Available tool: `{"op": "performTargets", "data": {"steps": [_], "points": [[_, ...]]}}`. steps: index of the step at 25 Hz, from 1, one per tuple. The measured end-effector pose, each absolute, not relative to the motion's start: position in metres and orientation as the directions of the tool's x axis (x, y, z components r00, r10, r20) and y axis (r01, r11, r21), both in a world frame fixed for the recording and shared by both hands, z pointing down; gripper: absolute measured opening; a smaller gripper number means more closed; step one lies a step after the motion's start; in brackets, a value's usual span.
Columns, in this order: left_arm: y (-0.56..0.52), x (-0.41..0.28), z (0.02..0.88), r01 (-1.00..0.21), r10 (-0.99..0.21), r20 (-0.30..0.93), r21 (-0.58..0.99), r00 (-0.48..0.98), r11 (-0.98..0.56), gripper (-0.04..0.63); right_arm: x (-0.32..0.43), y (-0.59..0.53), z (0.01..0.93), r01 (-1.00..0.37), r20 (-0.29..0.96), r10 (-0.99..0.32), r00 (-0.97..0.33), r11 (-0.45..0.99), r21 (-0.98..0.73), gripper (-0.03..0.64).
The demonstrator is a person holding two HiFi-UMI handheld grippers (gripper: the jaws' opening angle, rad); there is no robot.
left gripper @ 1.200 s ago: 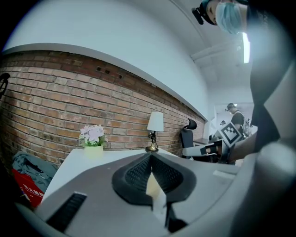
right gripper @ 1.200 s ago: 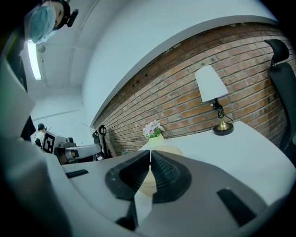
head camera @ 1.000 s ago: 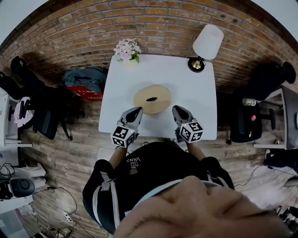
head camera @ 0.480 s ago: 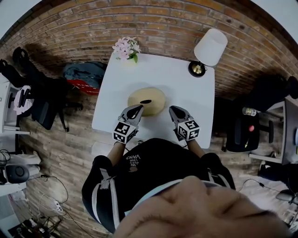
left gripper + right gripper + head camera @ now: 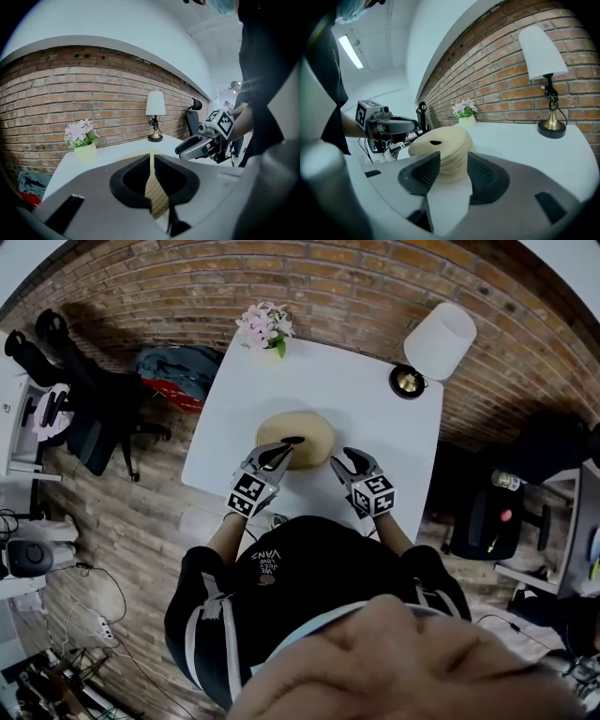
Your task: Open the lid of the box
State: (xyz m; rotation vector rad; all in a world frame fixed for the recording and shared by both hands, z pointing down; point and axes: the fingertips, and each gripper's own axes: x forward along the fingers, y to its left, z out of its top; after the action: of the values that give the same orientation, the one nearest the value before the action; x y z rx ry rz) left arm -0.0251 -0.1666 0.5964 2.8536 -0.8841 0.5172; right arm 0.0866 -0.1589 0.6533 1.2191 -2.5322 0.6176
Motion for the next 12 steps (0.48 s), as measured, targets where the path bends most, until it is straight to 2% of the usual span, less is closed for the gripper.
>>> {"op": "performTargets", "data": {"steps": [3, 8, 12], "points": [[-0.168, -0.023, 0.602, -0.554, -0.512, 0.384, -0.002, 0.768, -0.833, 0.043, 0.086, -0.159, 0.665, -0.778, 0.444, -0.646, -0.622, 0.577, -0.249, 0.175], [-0.168, -0.016, 0.612, -0.521, -0.476, 0.440, -0.023, 0.761, -0.853, 0.130, 0.084, -0.159, 0.683, -0.751, 0.492, -0.593, -0.637, 0.621, -0.224, 0.211], [-0.164, -0.009, 0.623, -0.455, -0.416, 0.509, -0.053, 0.753, -0.889, 0.222, 0.080, -0.162, 0.687, -0.731, 0.483, -0.581, -0.655, 0.650, -0.208, 0.231]]}}
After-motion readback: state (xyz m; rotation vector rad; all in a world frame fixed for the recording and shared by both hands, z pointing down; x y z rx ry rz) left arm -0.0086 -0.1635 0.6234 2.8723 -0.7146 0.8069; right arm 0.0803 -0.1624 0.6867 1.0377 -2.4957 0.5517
